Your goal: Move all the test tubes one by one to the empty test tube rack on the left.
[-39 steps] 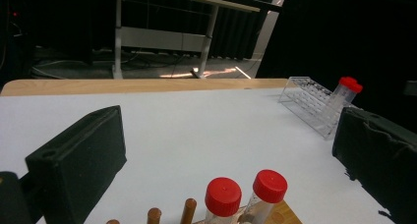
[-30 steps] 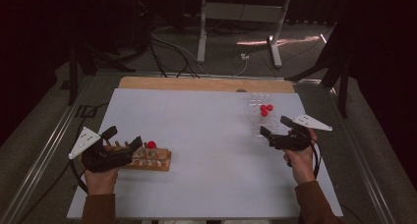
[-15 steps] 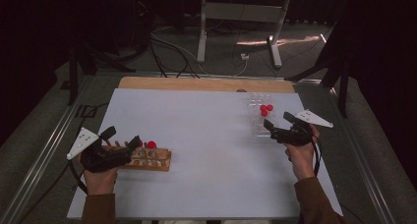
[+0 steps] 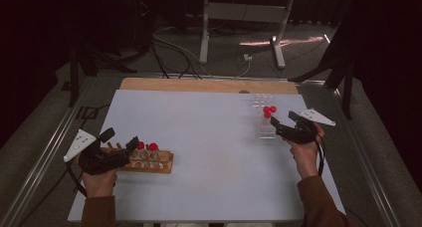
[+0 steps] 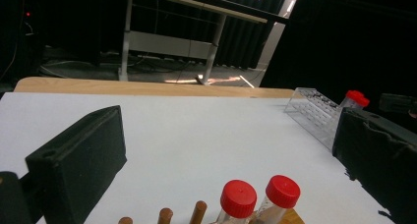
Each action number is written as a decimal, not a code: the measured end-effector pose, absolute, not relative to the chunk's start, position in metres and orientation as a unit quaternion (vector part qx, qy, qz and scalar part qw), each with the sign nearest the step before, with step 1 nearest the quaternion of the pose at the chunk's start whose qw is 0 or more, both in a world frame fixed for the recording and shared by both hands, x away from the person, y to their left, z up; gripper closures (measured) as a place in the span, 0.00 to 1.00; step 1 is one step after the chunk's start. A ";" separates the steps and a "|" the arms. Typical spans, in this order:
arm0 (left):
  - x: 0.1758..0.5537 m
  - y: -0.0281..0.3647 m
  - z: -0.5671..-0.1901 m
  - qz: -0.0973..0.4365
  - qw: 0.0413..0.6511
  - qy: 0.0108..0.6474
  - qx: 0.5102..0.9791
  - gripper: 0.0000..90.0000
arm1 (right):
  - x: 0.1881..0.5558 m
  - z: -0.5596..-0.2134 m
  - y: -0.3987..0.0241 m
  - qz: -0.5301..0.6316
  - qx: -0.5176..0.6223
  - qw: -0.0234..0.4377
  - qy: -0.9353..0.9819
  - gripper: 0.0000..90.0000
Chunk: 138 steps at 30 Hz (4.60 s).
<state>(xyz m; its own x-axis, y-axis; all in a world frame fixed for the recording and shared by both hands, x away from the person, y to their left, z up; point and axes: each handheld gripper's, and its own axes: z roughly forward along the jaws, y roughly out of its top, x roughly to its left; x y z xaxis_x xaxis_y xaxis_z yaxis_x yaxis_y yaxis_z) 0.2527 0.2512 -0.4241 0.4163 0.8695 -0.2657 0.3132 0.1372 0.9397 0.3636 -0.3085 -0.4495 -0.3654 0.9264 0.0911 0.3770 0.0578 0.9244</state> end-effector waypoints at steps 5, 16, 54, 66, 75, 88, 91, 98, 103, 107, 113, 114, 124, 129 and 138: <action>0.253 0.252 -0.425 0.238 0.580 0.486 0.609 0.01 | 0.365 -0.450 -0.307 0.481 0.483 0.302 0.666 0.33; 0.253 0.255 -0.425 0.236 0.584 0.488 0.604 0.01 | 0.376 -0.462 -0.303 0.460 0.490 0.303 0.676 0.65; 0.252 0.259 -0.425 0.234 0.587 0.493 0.598 0.01 | 0.380 -0.448 -0.300 0.485 0.466 0.317 0.669 0.83; 0.252 0.259 -0.425 0.230 0.591 0.492 0.596 0.01 | 0.367 -0.429 -0.305 0.502 0.449 0.320 0.666 0.83; 0.251 0.259 -0.423 0.225 0.598 0.492 0.591 0.01 | 0.355 -0.426 -0.307 0.500 0.438 0.322 0.675 0.83; 0.252 0.252 -0.424 0.225 0.594 0.487 0.600 0.01 | 0.332 -0.429 -0.304 0.508 0.425 0.312 0.681 0.83; 0.251 0.249 -0.422 0.228 0.590 0.484 0.604 0.01 | 0.326 -0.432 -0.302 0.510 0.422 0.308 0.683 0.83; 0.252 0.224 -0.409 0.230 0.590 0.454 0.627 0.01 | 0.318 -0.435 -0.300 0.516 0.421 0.295 0.686 0.83; 0.254 0.202 -0.400 0.226 0.594 0.431 0.640 0.01 | 0.312 -0.435 -0.295 0.527 0.415 0.281 0.686 0.83; 0.256 0.186 -0.395 0.222 0.594 0.418 0.650 0.01 | 0.308 -0.436 -0.289 0.531 0.408 0.270 0.692 0.83; 0.263 0.157 -0.387 0.202 0.585 0.401 0.676 0.01 | 0.303 -0.436 -0.279 0.537 0.397 0.254 0.699 0.83; 0.264 0.152 -0.386 0.198 0.584 0.395 0.681 0.01 | 0.302 -0.435 -0.278 0.538 0.395 0.252 0.700 0.83; 0.276 0.106 -0.384 0.166 0.593 0.365 0.698 0.03 | 0.299 -0.438 -0.261 0.536 0.376 0.235 0.718 0.83; 0.284 0.084 -0.391 0.155 0.584 0.356 0.713 0.03 | 0.299 -0.440 -0.254 0.535 0.368 0.224 0.727 0.83; 0.297 0.051 -0.396 0.136 0.576 0.349 0.727 0.06 | 0.295 -0.441 -0.242 0.535 0.353 0.218 0.737 0.83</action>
